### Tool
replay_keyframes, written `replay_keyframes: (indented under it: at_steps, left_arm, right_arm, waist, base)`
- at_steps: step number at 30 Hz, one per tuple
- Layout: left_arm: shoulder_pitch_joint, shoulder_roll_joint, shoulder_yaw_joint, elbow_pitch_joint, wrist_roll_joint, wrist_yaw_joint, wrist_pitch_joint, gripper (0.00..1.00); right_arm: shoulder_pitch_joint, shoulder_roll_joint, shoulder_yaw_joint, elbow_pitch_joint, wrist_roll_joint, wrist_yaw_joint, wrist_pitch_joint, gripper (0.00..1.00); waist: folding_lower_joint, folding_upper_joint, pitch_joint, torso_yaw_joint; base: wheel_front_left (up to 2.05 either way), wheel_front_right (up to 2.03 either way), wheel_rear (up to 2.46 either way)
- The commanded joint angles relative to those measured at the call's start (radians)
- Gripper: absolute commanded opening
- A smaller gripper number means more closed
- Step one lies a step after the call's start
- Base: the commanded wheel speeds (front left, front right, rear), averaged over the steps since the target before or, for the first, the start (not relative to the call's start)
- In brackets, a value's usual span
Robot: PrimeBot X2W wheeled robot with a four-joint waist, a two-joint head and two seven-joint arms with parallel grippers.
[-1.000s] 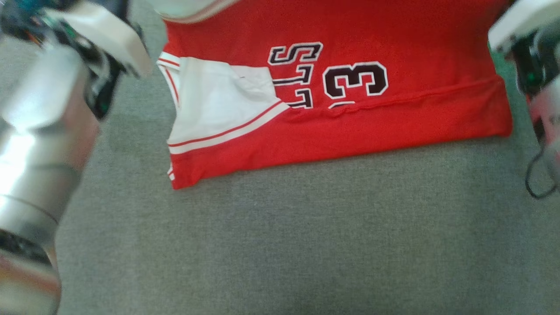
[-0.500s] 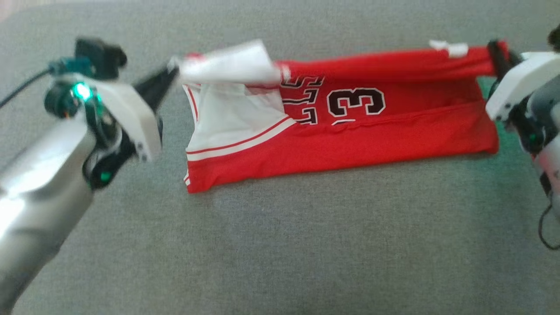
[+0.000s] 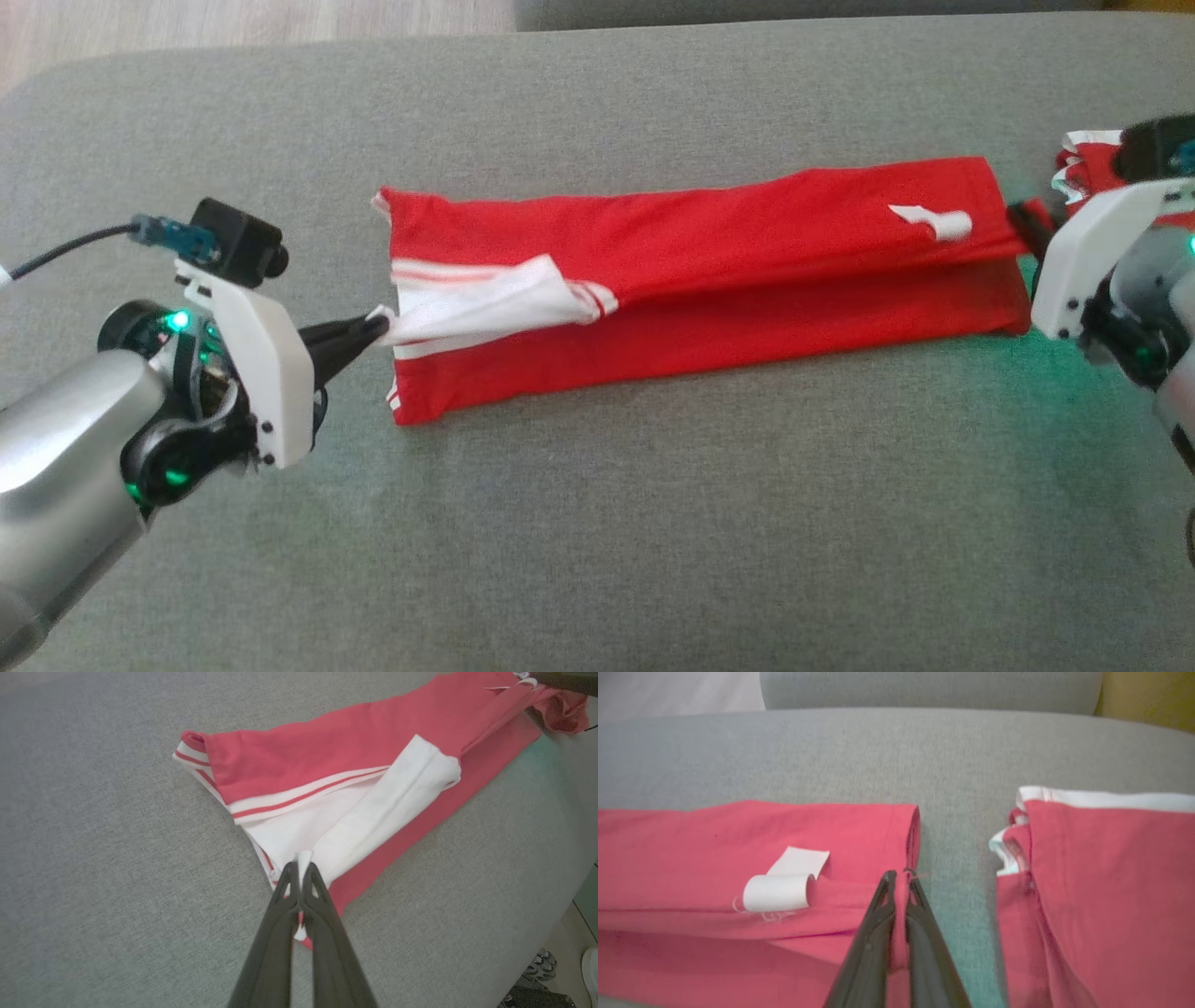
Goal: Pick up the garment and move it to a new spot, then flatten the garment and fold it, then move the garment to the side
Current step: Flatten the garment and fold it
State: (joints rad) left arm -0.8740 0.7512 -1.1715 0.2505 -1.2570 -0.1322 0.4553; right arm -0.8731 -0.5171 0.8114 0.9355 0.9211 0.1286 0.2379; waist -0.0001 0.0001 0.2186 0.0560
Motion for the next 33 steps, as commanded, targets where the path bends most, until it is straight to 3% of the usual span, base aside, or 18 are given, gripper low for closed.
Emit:
replay_keyframes:
  at_steps: [1,12,13,14,15,20,26,33]
  left_arm:
    - [-0.031,0.056,0.04,-0.019,-0.002,0.002,0.008,0.0]
    - [-0.018,0.04,-0.001,-0.021,0.03,0.01,0.034,0.0]
    - [-0.019,0.038,-0.003,-0.018,0.036,0.011,0.031,0.0]
    - [-0.019,0.034,0.0,-0.013,0.043,0.016,0.017,0.31]
    - [-0.019,0.029,0.006,-0.009,0.047,0.024,0.0,1.0]
    - [-0.018,0.01,0.046,0.019,0.07,0.063,-0.107,1.0]
    - [-0.013,-0.041,0.136,0.058,0.103,0.131,-0.344,1.0]
    - [0.033,-0.099,0.226,0.119,0.149,0.223,-0.642,1.0]
  right_arm:
    - [0.019,-0.036,0.02,-0.022,0.016,0.002,0.015,0.0]
    - [0.027,-0.085,0.119,-0.077,0.094,0.002,0.123,0.0]
    - [0.023,-0.086,0.119,-0.076,0.098,0.002,0.114,0.05]
    - [0.022,-0.085,0.117,-0.07,0.107,0.002,0.11,1.0]
    - [0.021,-0.083,0.118,-0.066,0.115,0.002,0.111,1.0]
    - [0.01,-0.071,0.111,-0.054,0.147,0.002,0.09,1.0]
    - [-0.009,-0.044,0.068,-0.038,0.183,0.002,-0.012,1.0]
    - [-0.021,0.012,0.011,-0.066,0.156,0.002,-0.339,1.0]
  waist:
    - [0.0001,-0.0001,-0.003,-0.002]
    - [0.0001,-0.0001,0.005,-0.013]
    - [0.0001,-0.0001,0.007,-0.014]
    - [0.0001,-0.0001,0.008,-0.015]
    - [0.0001,-0.0001,0.007,-0.016]
    - [0.0001,-0.0001,-0.007,-0.02]
    - [0.0001,-0.0001,-0.043,-0.025]
    - [0.0001,-0.0001,-0.086,-0.034]
  base:
    - [0.0,0.0,0.0]
    - [0.0,0.0,0.0]
    - [0.0,0.0,0.0]
    - [0.0,0.0,0.0]
    - [0.0,0.0,0.0]
    - [0.0,0.0,0.0]
    - [0.0,0.0,0.0]
    - [0.0,0.0,0.0]
